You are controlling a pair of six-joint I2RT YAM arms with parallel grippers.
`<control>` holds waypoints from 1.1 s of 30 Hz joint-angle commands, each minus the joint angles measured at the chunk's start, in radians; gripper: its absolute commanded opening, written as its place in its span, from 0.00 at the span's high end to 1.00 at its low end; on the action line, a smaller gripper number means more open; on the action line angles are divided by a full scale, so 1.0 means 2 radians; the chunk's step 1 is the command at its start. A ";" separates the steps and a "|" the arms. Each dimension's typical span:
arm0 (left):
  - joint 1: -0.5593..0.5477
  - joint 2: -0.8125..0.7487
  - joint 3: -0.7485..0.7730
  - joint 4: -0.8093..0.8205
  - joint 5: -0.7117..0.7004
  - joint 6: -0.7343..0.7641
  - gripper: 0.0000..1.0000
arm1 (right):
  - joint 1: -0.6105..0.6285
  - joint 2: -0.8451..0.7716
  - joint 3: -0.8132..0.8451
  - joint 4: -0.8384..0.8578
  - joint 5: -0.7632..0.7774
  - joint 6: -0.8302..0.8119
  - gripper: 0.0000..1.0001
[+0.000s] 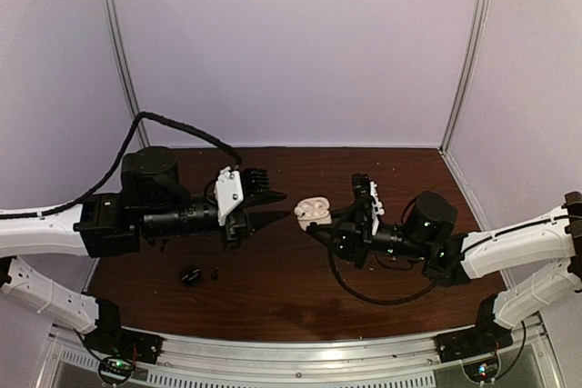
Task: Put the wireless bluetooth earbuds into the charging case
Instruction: Adjust the left earbud in the left side groove of the charging case.
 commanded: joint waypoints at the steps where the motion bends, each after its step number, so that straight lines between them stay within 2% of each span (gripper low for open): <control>1: -0.003 0.010 0.017 0.009 0.017 0.008 0.76 | 0.005 0.002 0.006 0.007 -0.009 0.010 1.00; 19: -0.005 0.038 0.017 0.014 0.004 -0.005 0.84 | 0.014 0.001 0.006 0.016 -0.024 0.000 1.00; 33: -0.005 0.050 0.020 0.001 0.000 -0.010 0.87 | 0.019 -0.014 0.006 0.013 -0.027 -0.024 1.00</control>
